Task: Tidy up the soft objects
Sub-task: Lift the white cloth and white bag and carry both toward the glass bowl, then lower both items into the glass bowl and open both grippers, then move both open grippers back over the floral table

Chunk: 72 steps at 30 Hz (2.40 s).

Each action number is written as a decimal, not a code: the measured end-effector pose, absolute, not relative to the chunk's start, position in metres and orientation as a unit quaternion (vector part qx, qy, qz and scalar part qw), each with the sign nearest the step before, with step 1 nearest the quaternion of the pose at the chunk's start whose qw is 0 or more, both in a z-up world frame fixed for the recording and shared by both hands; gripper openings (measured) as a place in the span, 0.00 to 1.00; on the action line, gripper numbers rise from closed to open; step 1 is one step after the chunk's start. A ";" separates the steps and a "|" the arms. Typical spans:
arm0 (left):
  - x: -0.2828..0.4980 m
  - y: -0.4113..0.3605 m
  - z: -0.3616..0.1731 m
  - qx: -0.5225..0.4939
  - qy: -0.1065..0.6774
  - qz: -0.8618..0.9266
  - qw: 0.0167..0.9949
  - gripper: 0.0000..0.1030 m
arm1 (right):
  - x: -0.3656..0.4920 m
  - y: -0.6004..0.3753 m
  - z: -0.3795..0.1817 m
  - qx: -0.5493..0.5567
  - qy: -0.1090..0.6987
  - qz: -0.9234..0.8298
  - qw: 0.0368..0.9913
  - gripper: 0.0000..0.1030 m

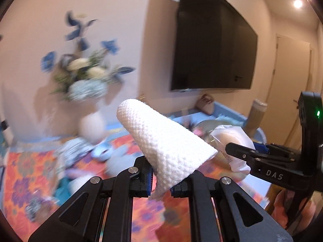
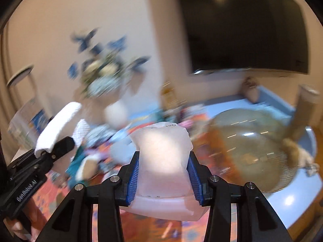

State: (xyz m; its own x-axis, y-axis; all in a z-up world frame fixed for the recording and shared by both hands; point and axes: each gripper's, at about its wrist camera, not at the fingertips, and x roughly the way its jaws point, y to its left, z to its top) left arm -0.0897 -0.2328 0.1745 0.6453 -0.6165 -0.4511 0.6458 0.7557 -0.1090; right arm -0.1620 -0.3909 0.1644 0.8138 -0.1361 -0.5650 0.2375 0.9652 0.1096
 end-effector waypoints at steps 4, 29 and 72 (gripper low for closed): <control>-0.084 -0.289 0.179 0.037 0.237 -0.388 0.890 0.09 | -0.174 -0.453 0.168 0.130 0.275 -0.155 0.940 0.43; -0.064 -0.440 0.120 0.082 0.289 -0.493 0.816 0.84 | -0.167 -0.593 0.104 0.270 0.327 -0.264 0.867 0.72; -0.074 0.124 0.092 -0.044 0.340 0.063 0.937 0.79 | -0.073 -0.225 0.025 0.034 0.403 0.055 0.913 0.74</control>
